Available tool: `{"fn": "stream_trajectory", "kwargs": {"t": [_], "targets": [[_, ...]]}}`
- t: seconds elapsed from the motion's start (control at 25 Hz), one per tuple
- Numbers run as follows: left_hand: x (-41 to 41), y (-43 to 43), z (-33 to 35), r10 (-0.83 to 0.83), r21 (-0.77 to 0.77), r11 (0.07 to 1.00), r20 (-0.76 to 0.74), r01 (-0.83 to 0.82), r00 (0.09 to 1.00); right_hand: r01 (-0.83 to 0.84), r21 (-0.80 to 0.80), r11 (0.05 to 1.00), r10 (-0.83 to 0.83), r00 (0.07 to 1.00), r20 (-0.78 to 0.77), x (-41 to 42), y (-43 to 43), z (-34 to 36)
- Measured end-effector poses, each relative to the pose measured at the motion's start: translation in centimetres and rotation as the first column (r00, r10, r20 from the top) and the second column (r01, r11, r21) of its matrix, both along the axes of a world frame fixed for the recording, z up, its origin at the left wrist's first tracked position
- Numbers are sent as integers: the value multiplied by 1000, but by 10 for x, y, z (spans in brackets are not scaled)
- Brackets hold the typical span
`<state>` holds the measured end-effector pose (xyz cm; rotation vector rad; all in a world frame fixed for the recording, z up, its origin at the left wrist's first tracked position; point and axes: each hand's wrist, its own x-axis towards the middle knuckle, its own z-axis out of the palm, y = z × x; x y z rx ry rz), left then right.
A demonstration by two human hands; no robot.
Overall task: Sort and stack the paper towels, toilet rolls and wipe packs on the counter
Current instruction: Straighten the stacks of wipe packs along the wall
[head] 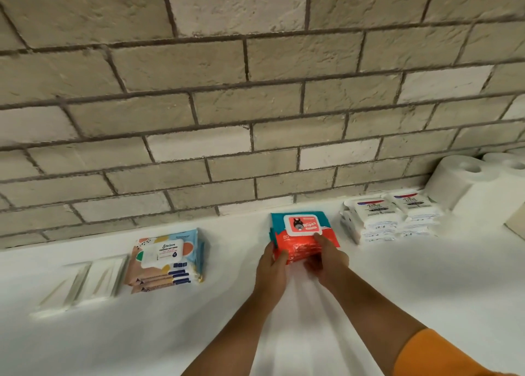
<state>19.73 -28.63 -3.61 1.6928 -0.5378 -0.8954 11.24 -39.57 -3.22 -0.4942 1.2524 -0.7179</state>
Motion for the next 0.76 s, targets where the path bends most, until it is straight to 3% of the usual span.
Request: {"fn": "stream_trajectory", "kwargs": {"t": [0.08,0.28,0.52,0.76], "targets": [[7,7,-5,66,-96,993,-62,-72,996,-41,-9,999,41,999,-4,18,15,-1],[35,28,-13,240,-134,960,-71,-248,968,-159,-41,986,160,987,16,50,44,-10],[54,42,-18,334,-156,931,-5,-330,943,-364,-137,921,352,930,-107,57,55,-17],[57,47,-18,418,-139,901,26,-411,908,-394,-146,907,383,918,-98,68,65,-20]]}}
